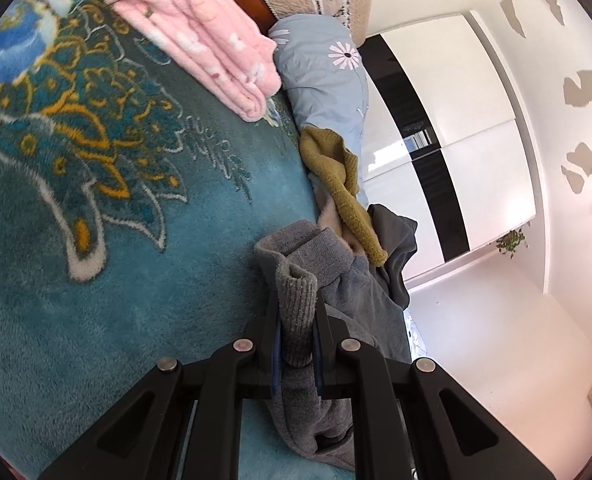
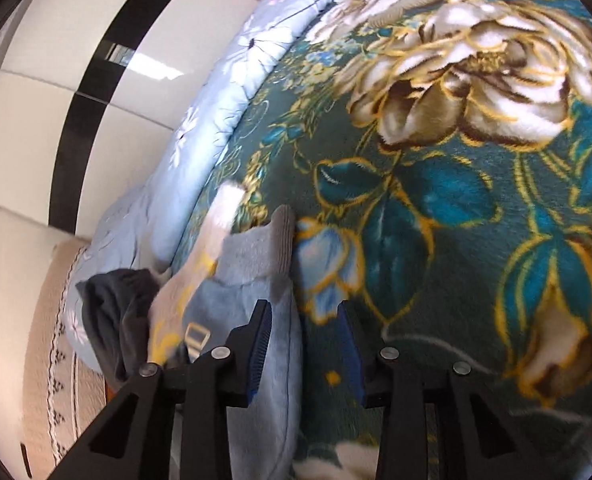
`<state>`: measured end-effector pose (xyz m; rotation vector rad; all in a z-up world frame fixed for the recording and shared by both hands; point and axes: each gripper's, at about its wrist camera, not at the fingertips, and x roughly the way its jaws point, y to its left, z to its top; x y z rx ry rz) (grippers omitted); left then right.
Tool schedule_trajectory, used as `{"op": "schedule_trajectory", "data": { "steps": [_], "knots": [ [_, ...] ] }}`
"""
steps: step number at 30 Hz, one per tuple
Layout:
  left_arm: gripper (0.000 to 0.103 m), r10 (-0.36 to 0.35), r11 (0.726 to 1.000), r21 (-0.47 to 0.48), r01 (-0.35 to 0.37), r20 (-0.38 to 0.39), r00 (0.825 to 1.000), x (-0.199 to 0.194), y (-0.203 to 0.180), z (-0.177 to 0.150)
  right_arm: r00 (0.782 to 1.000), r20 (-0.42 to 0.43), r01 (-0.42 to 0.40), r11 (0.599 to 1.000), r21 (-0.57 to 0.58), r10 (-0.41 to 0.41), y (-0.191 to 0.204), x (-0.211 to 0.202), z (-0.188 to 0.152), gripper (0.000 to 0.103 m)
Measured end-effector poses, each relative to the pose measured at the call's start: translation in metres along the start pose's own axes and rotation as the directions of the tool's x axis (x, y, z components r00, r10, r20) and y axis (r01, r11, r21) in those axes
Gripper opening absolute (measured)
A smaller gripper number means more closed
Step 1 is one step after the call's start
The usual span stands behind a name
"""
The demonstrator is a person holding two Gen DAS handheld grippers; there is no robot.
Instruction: Fold clothes
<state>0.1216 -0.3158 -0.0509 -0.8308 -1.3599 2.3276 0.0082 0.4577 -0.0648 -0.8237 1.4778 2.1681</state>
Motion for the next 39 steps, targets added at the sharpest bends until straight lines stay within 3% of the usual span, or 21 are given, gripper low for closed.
{"op": "schedule_trajectory", "data": {
  "steps": [4,5,8,11,15,17,20,23,26,28,32,35,37,39],
  "knots": [
    [0.010,-0.003,1.000,0.014,0.003,-0.005,1.000,0.003,-0.002,0.002,0.998,0.005,0.055,0.997,-0.057,-0.055,0.016,0.016,0.002,0.037],
    [0.010,-0.003,1.000,0.014,0.003,-0.005,1.000,0.003,-0.002,0.002,0.998,0.009,0.062,0.996,-0.068,-0.062,0.019,0.017,0.002,0.033],
    [0.010,-0.004,1.000,0.020,0.004,-0.005,1.000,0.004,-0.003,0.002,0.996,-0.010,0.084,0.992,-0.098,-0.085,0.028,0.022,0.001,0.007],
    [0.010,-0.004,1.000,0.025,0.005,-0.004,1.000,0.004,-0.004,0.002,0.996,0.001,0.088,0.985,-0.150,-0.089,0.045,0.016,0.000,0.006],
    [0.010,-0.002,0.999,0.037,0.002,-0.003,1.000,0.003,-0.007,0.001,0.995,0.104,0.015,0.968,-0.252,0.012,0.076,-0.031,0.006,0.005],
    [0.010,-0.002,0.999,0.042,0.002,-0.001,1.000,0.002,-0.008,0.001,0.978,0.188,-0.028,0.948,-0.317,0.092,0.088,-0.069,0.012,0.005],
    [0.010,-0.007,0.999,0.043,0.007,-0.003,1.000,0.001,-0.009,0.000,0.955,0.278,0.006,0.927,-0.374,0.106,0.074,-0.113,0.014,0.005],
    [0.010,-0.008,0.999,0.043,0.009,-0.009,1.000,0.002,-0.009,0.000,0.963,0.248,0.187,0.932,-0.310,-0.111,0.026,-0.099,0.016,0.004],
    [0.010,-0.003,0.999,0.039,0.004,-0.012,1.000,0.001,-0.007,-0.001,0.959,0.173,0.254,0.950,-0.183,-0.223,-0.027,-0.081,0.011,0.004],
    [0.010,0.001,0.999,0.038,-0.001,-0.012,1.000,0.000,-0.007,-0.001,0.964,0.125,0.250,0.962,-0.107,-0.236,-0.051,-0.073,0.007,0.004],
    [0.010,0.004,0.999,0.039,-0.003,-0.008,1.000,-0.001,-0.007,-0.002,0.959,0.112,0.269,0.959,-0.089,-0.259,-0.043,-0.078,0.012,0.008],
    [0.010,0.004,0.999,0.038,-0.004,-0.008,1.000,-0.001,-0.007,-0.002,0.949,0.153,0.293,0.951,-0.102,-0.276,-0.017,-0.095,0.019,0.009],
    [0.010,0.006,0.999,0.036,-0.005,-0.009,1.000,-0.001,-0.007,-0.002,0.937,0.195,0.315,0.943,-0.105,-0.291,-0.001,-0.109,0.021,0.018],
    [0.010,0.006,1.000,0.028,-0.005,-0.012,1.000,-0.001,-0.005,-0.001,0.913,0.275,0.334,0.939,-0.082,-0.301,0.016,-0.130,0.019,0.034]
  ]
}}
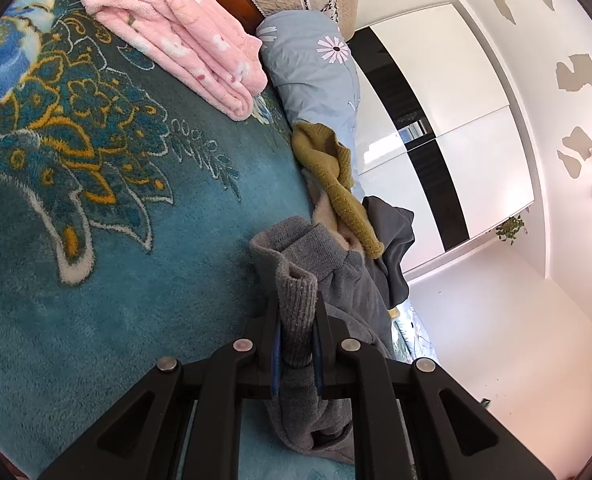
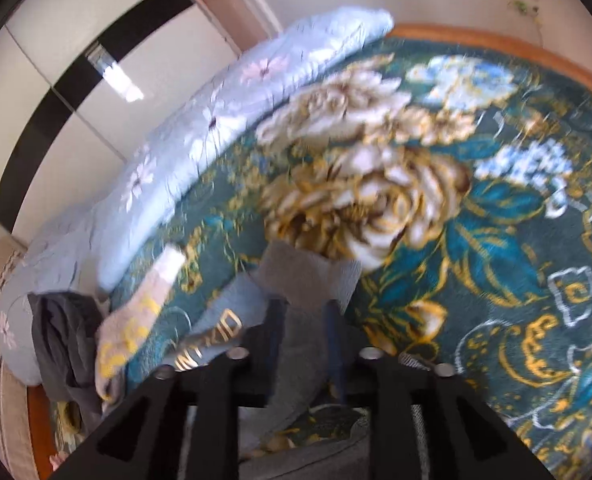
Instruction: Fold clothes
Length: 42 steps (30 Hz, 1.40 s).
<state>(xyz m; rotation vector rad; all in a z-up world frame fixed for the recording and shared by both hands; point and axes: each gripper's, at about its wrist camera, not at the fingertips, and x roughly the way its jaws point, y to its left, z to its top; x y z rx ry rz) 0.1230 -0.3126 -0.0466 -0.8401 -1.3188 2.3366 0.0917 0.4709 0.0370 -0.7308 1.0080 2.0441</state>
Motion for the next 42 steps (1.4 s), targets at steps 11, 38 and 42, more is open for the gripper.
{"op": "schedule_trajectory", "data": {
  "steps": [11,38,42],
  "knots": [
    [0.010,0.019,1.000,0.018,-0.019,-0.012,1.000,-0.004,-0.004,-0.002,0.900,-0.125,-0.432,0.892,-0.133,0.418,0.199,-0.071,-0.060,0.050],
    [0.032,0.048,0.998,0.034,-0.046,-0.061,0.997,-0.001,-0.006,0.002,0.826,-0.563,-0.375,0.757,-0.534,0.013,0.413,0.031,-0.421,0.059],
    [0.032,0.060,0.997,0.046,-0.057,-0.069,0.996,0.001,-0.006,0.002,0.824,-0.567,-0.394,0.721,-0.570,0.001,0.411,0.033,-0.420,0.018]
  ]
}}
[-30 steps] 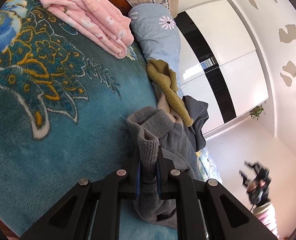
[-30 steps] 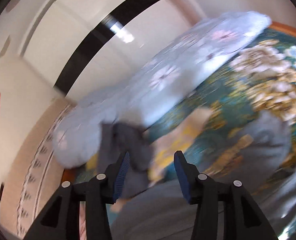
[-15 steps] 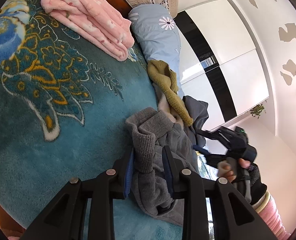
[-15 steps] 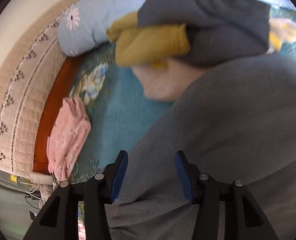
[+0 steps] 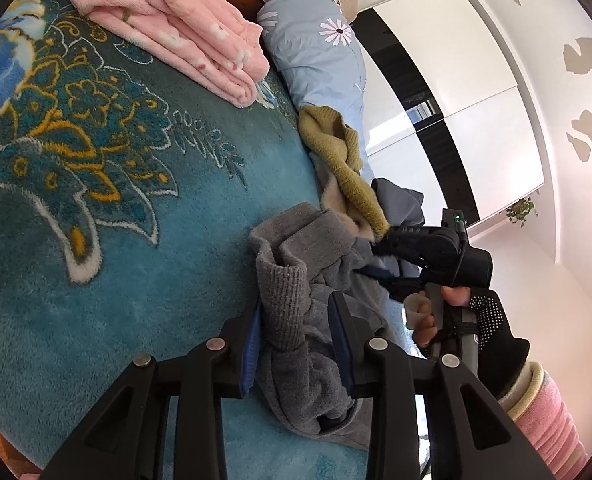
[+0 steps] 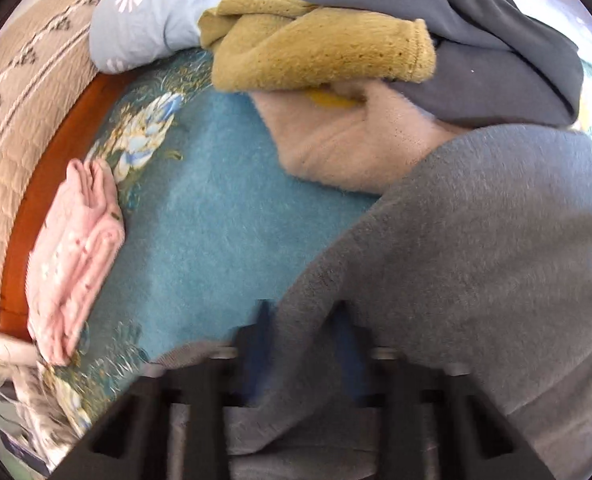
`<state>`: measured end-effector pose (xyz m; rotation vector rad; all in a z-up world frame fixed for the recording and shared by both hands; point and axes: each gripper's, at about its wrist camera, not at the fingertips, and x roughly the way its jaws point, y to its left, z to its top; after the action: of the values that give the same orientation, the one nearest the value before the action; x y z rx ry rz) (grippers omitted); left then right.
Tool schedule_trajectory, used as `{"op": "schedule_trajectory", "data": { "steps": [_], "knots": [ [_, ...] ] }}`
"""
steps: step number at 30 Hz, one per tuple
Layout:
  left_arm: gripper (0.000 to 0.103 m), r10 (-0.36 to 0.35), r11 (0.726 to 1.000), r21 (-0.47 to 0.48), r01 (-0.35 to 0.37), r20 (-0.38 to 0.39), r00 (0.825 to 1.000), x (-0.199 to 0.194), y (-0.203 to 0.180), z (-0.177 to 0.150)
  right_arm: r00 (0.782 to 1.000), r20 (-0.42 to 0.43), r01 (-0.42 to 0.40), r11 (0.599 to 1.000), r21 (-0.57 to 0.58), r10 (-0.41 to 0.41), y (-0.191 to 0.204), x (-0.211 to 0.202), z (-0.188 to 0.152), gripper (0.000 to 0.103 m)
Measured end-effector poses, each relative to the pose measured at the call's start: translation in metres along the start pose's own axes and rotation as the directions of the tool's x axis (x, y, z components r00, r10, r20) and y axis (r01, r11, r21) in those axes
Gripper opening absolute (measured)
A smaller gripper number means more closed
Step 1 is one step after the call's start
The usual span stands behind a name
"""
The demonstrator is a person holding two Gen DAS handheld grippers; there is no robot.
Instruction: Fold clothes
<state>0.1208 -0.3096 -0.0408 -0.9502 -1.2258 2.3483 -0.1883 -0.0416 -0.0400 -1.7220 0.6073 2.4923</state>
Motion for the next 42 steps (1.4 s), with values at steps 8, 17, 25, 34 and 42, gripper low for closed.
{"op": "schedule_trajectory", "data": {
  "steps": [8,17,25,34,42],
  "knots": [
    [0.023,0.039,0.992,0.119,-0.042,0.023,0.999,-0.002,-0.018,-0.007,0.980,0.111,-0.157,0.984,-0.088,0.166,-0.029,-0.065,-0.020,0.010],
    [0.023,0.091,0.975,0.202,-0.092,0.016,0.996,0.001,-0.030,-0.017,0.985,0.044,-0.166,0.986,-0.022,0.167,-0.090,-0.064,-0.072,0.010],
    [0.023,0.111,0.972,0.208,-0.111,0.010,0.994,0.001,-0.029,-0.020,0.986,-0.010,-0.167,0.986,-0.028,0.166,-0.104,-0.059,-0.084,0.013],
    [0.023,0.114,0.969,0.219,-0.112,0.004,0.993,0.004,-0.031,-0.021,0.988,0.091,-0.108,0.985,-0.135,0.121,-0.083,-0.116,-0.068,0.027],
    [0.023,0.113,0.971,0.213,-0.110,-0.001,0.994,0.004,-0.030,-0.021,0.993,-0.002,-0.114,0.947,-0.299,0.119,0.004,-0.093,-0.034,0.045]
  ]
}}
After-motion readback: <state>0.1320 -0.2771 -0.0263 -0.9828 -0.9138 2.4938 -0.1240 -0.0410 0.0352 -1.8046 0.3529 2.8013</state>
